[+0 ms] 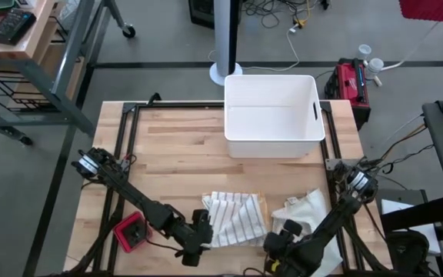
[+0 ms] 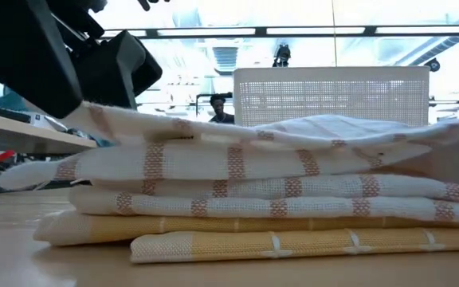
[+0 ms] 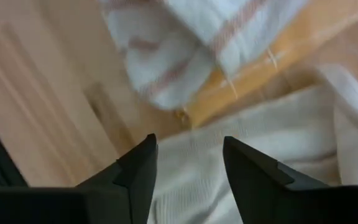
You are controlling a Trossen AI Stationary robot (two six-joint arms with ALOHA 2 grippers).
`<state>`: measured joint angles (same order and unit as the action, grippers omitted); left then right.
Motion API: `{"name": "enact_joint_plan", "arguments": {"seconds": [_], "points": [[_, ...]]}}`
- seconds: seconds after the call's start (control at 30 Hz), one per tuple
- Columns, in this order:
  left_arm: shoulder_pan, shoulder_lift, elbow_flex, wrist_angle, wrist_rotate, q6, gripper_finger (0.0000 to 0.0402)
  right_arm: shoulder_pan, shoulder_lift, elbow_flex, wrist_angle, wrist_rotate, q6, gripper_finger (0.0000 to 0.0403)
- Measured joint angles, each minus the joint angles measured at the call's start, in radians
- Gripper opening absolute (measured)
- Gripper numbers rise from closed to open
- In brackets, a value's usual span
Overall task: Fold towel
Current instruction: Stack the brown towel on top of the yellow towel
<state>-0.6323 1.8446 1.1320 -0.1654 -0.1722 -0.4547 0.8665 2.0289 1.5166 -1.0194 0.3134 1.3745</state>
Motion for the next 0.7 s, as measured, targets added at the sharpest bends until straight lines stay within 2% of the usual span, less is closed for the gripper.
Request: {"name": "enact_joint_plan", "arguments": {"seconds": [0.1,0.33,0.57,0.63,0.7], "points": [[-0.001,-0.001,0.000,0.000,0.008,-0.010,0.0193,0.019,-0.017,0.001,-0.012,0.016,0.042,0.0177],[-0.001,-0.067,0.000,-0.094,0.023,-0.028,0.0165,0.023,-0.038,0.001,-0.021,0.209,0.104,0.0162],[0.042,-0.178,0.000,-0.188,-0.245,-0.098,0.0141,-0.017,-0.040,0.001,-0.029,0.267,0.096,0.0171],[0.094,-0.190,0.000,-0.192,-0.225,-0.168,0.0135,-0.024,-0.042,0.001,-0.031,0.275,0.077,0.0175],[0.153,-0.190,-0.001,-0.226,-0.137,-0.241,0.0131,-0.031,-0.044,0.001,-0.031,0.277,0.062,0.0179]]}}
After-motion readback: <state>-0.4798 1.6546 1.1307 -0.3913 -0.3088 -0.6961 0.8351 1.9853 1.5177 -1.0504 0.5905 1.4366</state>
